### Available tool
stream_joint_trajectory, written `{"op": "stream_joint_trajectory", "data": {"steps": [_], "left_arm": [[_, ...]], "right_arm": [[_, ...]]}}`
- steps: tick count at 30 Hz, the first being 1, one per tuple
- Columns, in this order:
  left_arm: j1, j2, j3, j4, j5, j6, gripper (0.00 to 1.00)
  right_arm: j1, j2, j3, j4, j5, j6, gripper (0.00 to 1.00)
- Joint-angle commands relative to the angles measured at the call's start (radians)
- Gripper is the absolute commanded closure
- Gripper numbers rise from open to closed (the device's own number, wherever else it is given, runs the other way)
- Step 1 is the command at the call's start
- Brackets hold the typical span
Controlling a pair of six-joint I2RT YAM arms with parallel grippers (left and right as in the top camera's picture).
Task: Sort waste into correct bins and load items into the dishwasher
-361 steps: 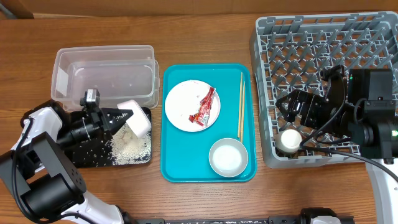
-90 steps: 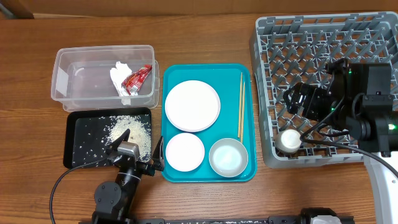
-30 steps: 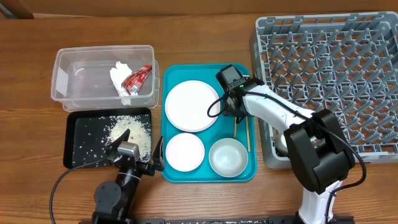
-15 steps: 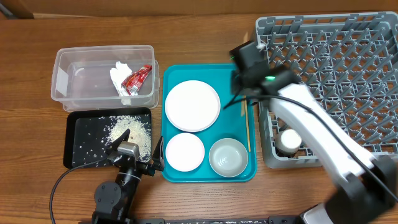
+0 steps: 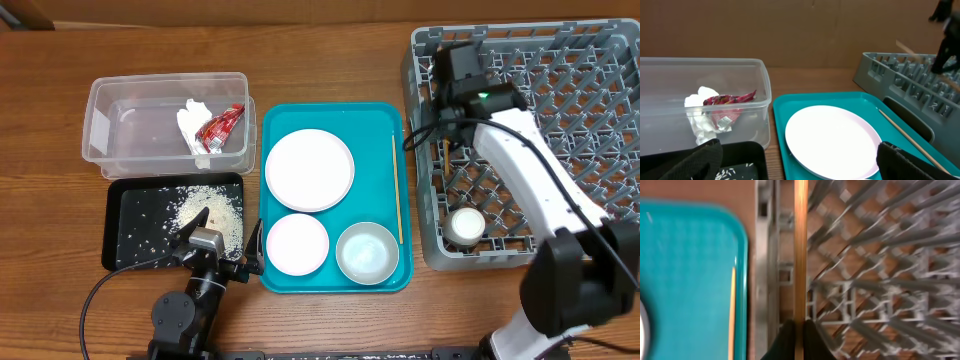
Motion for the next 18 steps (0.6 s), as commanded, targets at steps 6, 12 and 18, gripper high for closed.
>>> {"op": "stream_joint_trajectory", "data": {"steps": [6, 12, 18], "left_arm": [[0.005, -0.009, -0.004, 0.000, 0.015, -0.007, 0.00], [0.005, -0.009, -0.004, 0.000, 0.015, -0.007, 0.00], [0.005, -0.009, -0.004, 0.000, 0.015, -0.007, 0.00]], "right_arm": [[0.076, -0.043, 0.053, -0.083, -0.145, -0.045, 0.69], [0.183, -0.064, 0.046, -0.081, -0.271, -0.030, 0.28], [0.264, 0.002, -0.047, -0.017, -0.210, 0.079, 0.30]]}}
